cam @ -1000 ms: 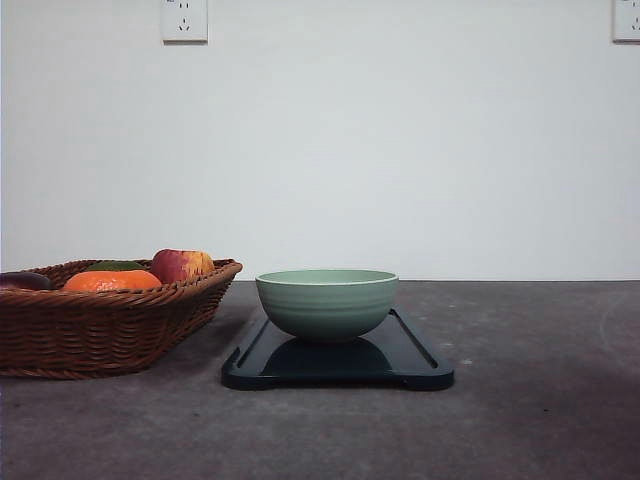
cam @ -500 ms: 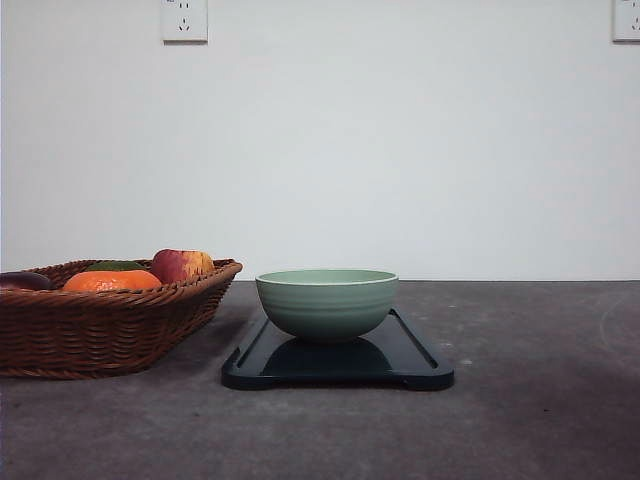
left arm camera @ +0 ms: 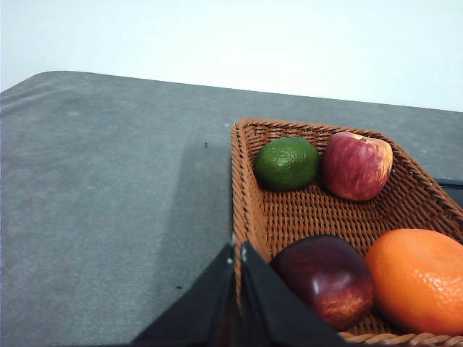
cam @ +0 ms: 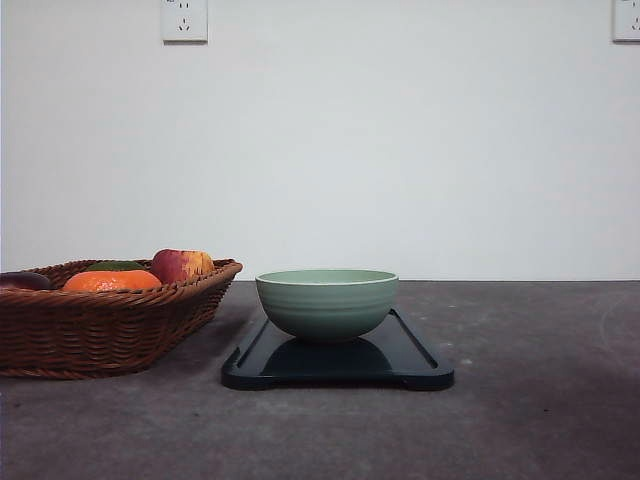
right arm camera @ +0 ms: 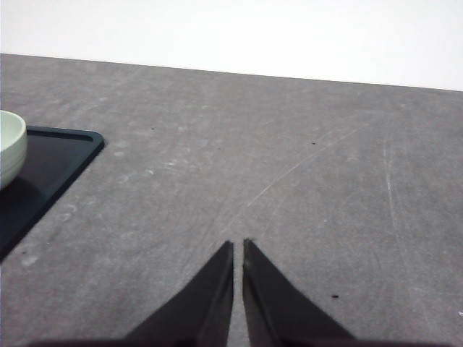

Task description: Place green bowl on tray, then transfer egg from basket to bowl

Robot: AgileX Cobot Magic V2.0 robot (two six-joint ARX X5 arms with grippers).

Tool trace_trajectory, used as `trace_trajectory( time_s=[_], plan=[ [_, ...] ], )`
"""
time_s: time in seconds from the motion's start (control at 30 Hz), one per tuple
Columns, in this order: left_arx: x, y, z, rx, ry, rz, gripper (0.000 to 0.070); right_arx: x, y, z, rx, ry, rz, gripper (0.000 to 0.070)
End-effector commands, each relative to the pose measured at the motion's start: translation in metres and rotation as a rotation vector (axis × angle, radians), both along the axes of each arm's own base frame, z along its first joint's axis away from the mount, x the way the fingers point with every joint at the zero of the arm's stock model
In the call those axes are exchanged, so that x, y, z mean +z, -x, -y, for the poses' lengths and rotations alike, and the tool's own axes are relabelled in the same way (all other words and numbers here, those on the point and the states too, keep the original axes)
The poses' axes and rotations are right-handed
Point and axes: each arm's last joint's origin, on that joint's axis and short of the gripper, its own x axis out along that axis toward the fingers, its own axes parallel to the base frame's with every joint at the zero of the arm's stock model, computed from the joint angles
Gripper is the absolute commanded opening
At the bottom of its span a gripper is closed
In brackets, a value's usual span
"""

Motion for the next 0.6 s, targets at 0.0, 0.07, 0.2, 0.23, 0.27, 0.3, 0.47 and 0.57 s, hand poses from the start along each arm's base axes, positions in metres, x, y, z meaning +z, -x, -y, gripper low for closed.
trace_trajectory(
  time_s=[0.0, 0.07, 0.2, 0.23, 0.27, 0.3, 0.47, 0.57],
  plan=[
    [-0.0056, -0.0011, -0.0001, 0.001, -0.002, -0.008, 0.0000, -0.0011, -0.0002, 0.0001, -0.003, -0.011, -0.002, 0.0015],
    [-0.0056, -0.0011, -0.0001, 0.001, -0.002, -0.008, 0.0000, -0.0011, -0.0002, 0.0001, -0.003, -0.011, -0.002, 0.0015],
    [-0.0056, -0.0011, -0.0001, 0.001, -0.002, -0.008, 0.0000, -0.0011, -0.0002, 0.0001, -0.003, -0.011, -0.002, 0.0015],
    [-0.0056, -0.0011, -0.0001, 0.001, -0.002, -0.008, 0.0000, -0.0011, -0.0002, 0.0001, -0.003, -0.011, -0.002, 0.0015],
    [-0.0056, -0.0011, -0.0001, 0.001, -0.002, -0.008, 0.0000, -0.0011, -0.0002, 0.0001, -0.003, -0.011, -0.002, 0.0015],
    [-0.0056, -0.0011, -0.0001, 0.001, -0.002, -0.008, 0.0000, -0.0011, -0.0002, 0.0001, -0.003, -0.011, -0.002, 0.0015],
    [-0.0056, -0.0011, -0.0001, 0.001, -0.002, -0.008, 0.0000, -0.0011, -0.0002, 0.0001, -0.003, -0.011, -0.002, 0.0015],
    [-0.0056, -0.0011, -0.0001, 0.001, -0.002, -0.008, 0.0000, -0.0011, -0.0002, 0.0001, -0.003, -0.011, -0.002, 0.0015]
  ],
)
